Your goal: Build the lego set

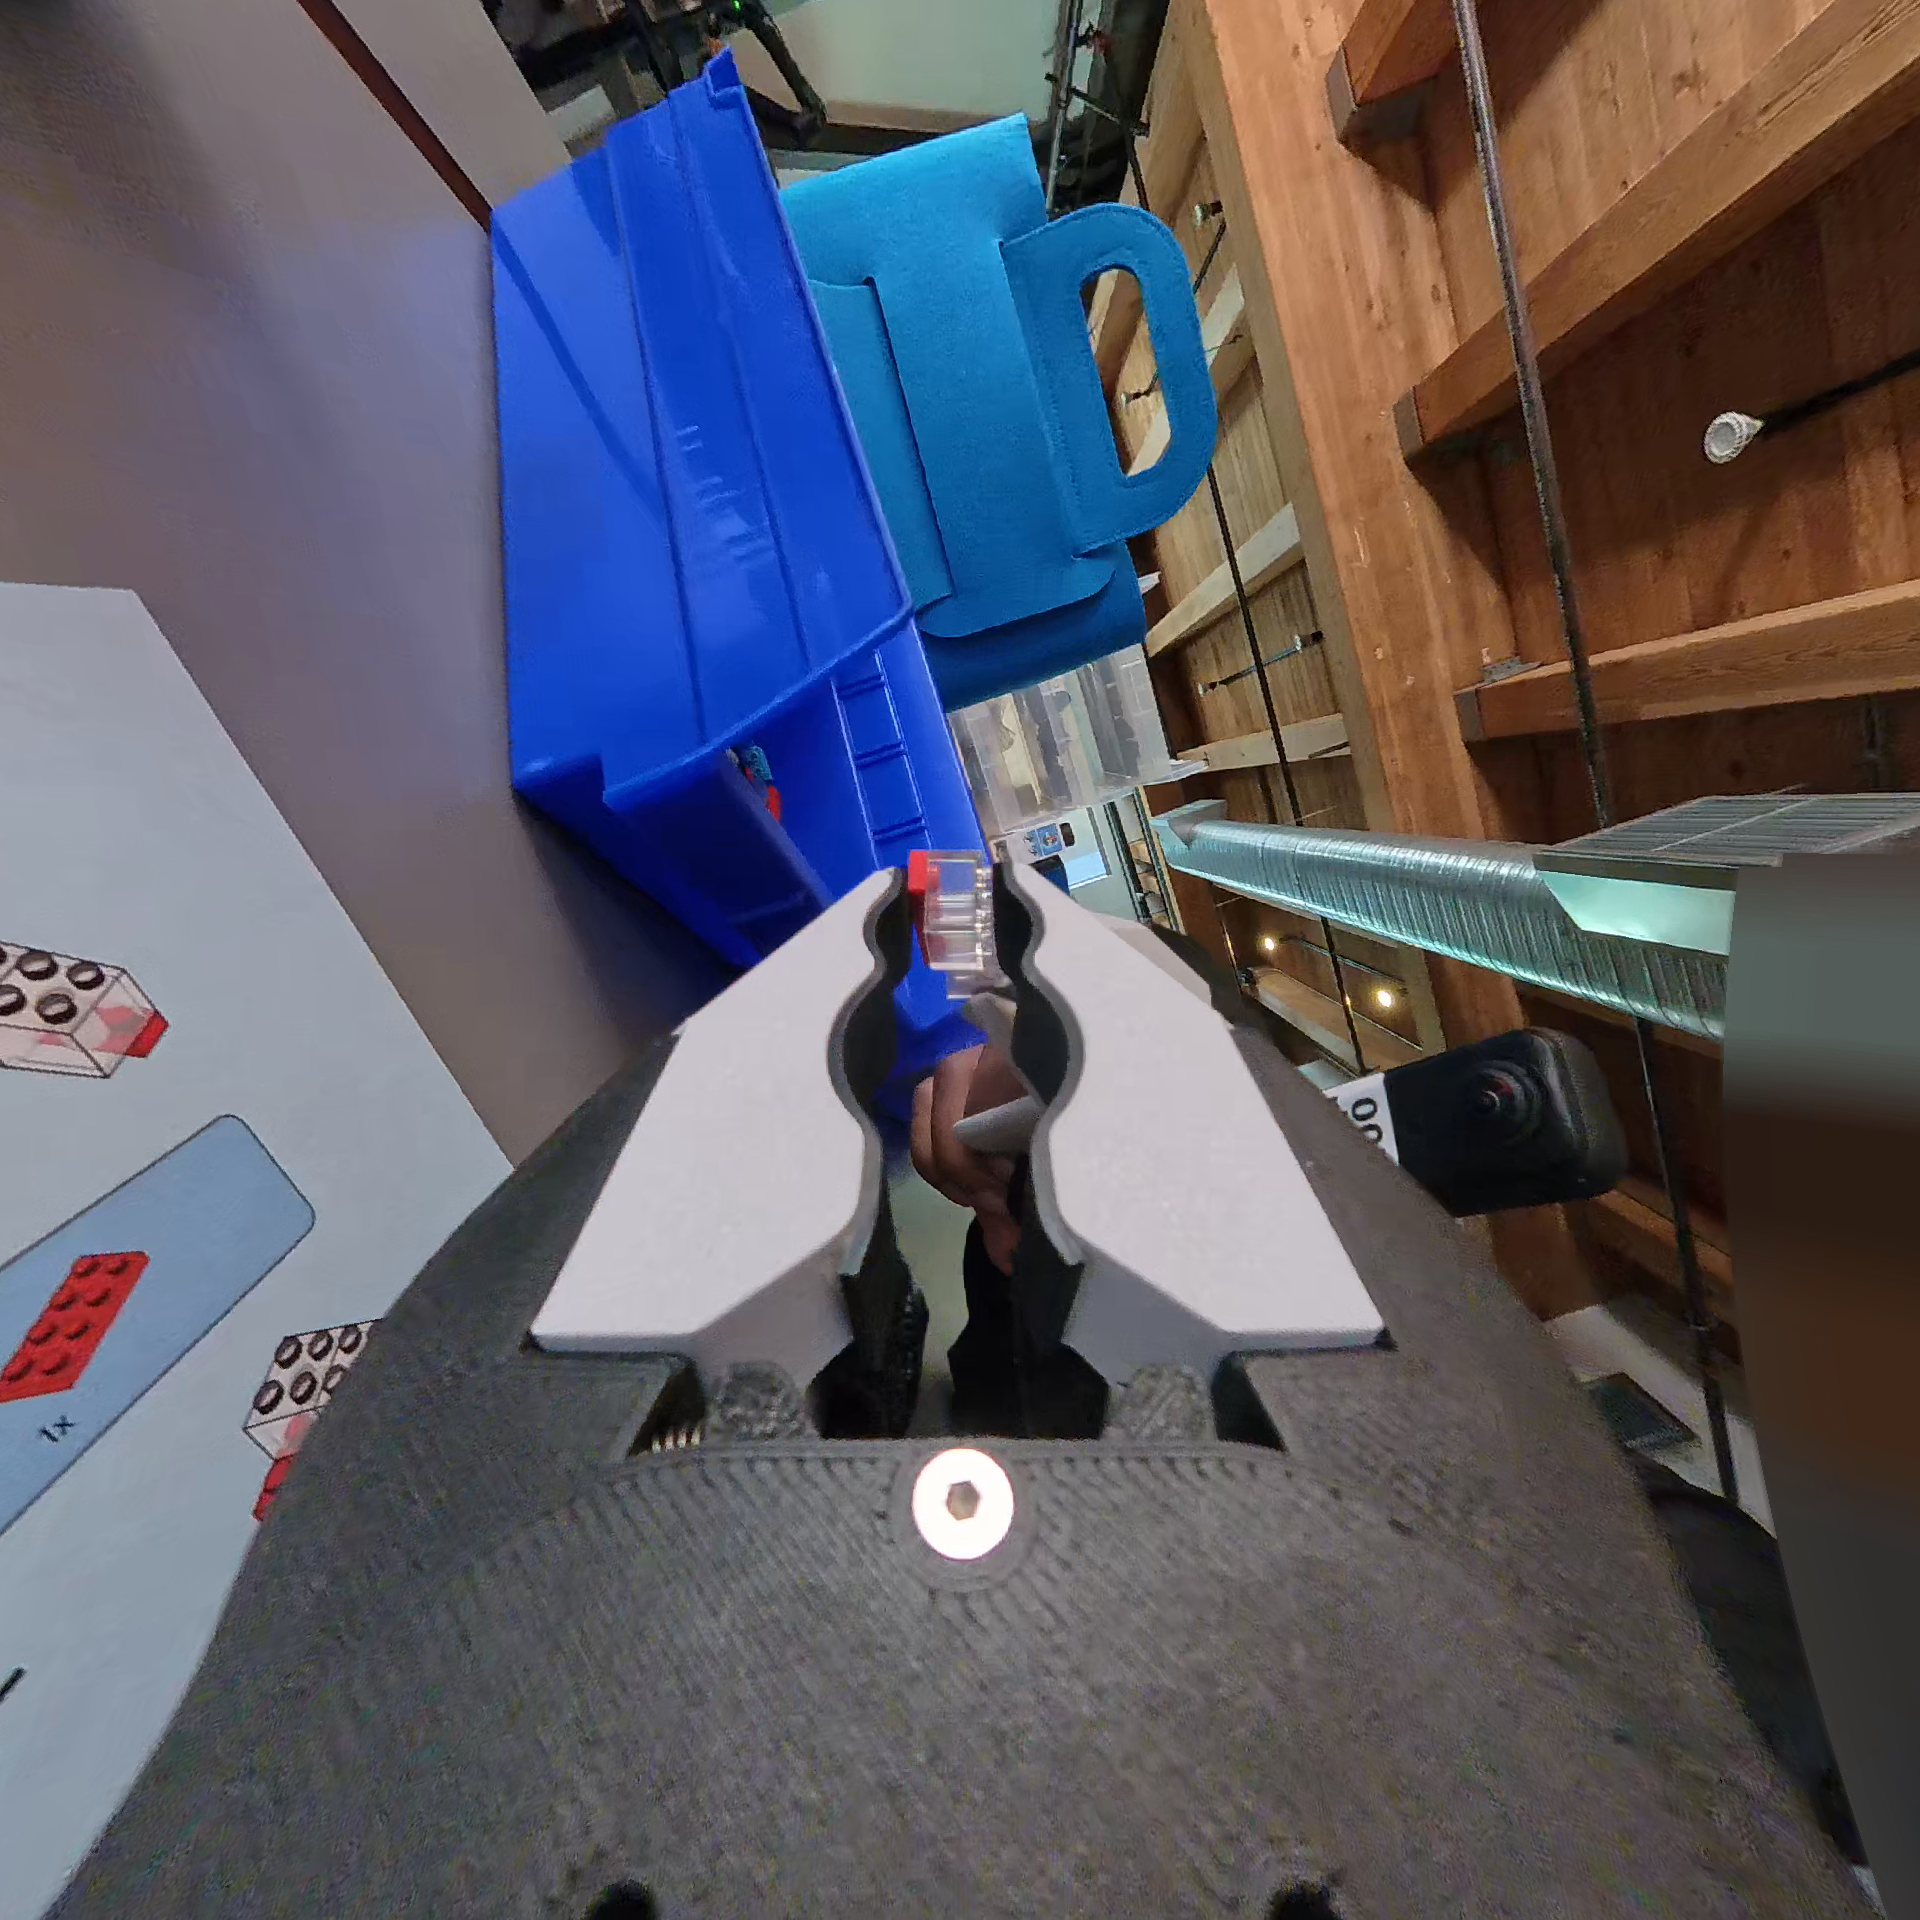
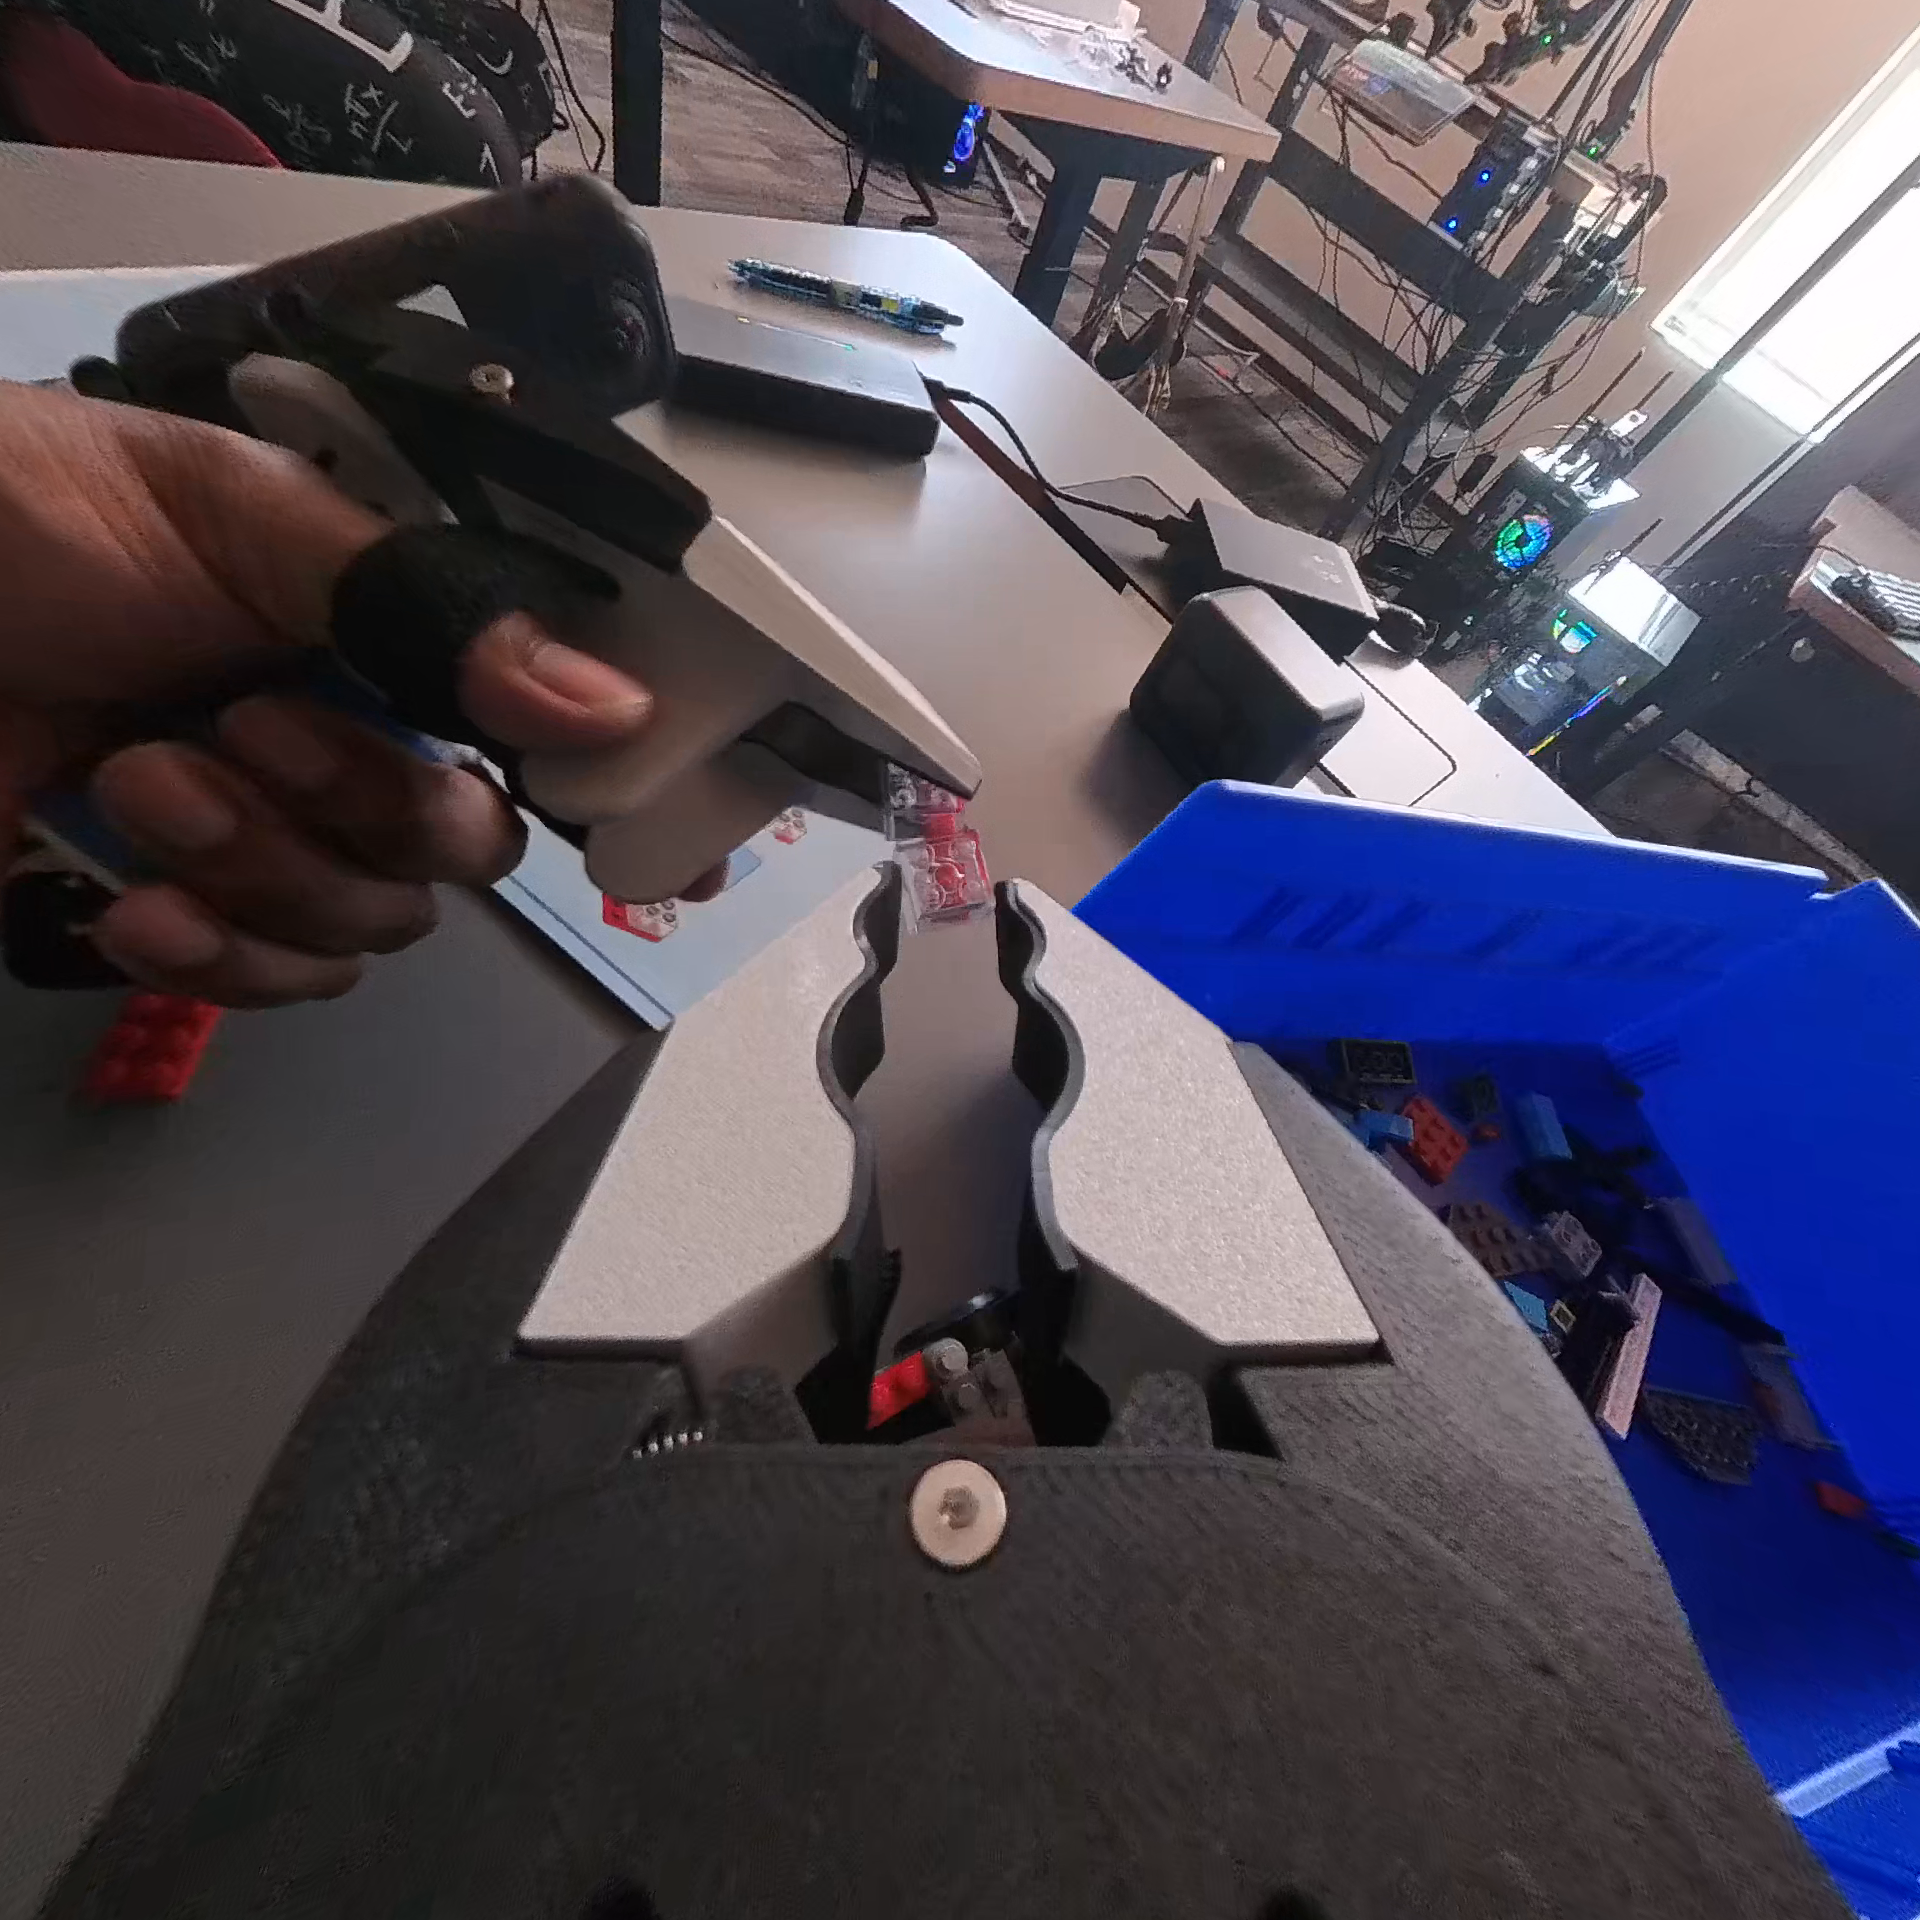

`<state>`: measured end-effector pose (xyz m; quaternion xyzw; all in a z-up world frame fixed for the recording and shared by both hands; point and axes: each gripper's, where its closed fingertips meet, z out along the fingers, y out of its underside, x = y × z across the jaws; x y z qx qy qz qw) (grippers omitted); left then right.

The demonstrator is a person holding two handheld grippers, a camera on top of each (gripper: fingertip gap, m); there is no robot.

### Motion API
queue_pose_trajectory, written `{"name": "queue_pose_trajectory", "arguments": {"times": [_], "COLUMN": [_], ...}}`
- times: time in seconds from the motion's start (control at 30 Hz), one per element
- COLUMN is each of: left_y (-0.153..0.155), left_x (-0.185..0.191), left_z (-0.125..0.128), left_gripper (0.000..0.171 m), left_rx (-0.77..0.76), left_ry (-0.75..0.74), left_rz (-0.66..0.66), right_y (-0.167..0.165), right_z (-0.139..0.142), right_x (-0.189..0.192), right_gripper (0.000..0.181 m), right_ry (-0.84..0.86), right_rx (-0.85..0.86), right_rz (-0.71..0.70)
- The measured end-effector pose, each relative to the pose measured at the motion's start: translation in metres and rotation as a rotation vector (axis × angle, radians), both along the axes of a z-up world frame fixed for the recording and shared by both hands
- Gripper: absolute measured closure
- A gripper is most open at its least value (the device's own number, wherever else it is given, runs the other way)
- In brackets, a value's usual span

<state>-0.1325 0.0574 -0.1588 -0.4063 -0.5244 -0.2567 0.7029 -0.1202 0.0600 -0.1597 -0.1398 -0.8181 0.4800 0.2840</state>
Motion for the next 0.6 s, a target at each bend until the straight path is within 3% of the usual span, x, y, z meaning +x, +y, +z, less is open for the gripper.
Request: {"name": "queue_pose_trajectory", "arguments": {"times": [0.6], "left_y": [0.0036], "left_x": [0.0014], "left_z": [0.0022], "left_gripper": [0.155], "left_rx": [0.014], "left_ry": [0.009], "left_rz": [-0.01], "right_y": [-0.0018], "right_z": [0.0004], "right_x": [-0.003], "right_gripper": [0.162], "right_ry": [0.018], "right_rx": [-0.01], "right_rz": [-0.028]}}
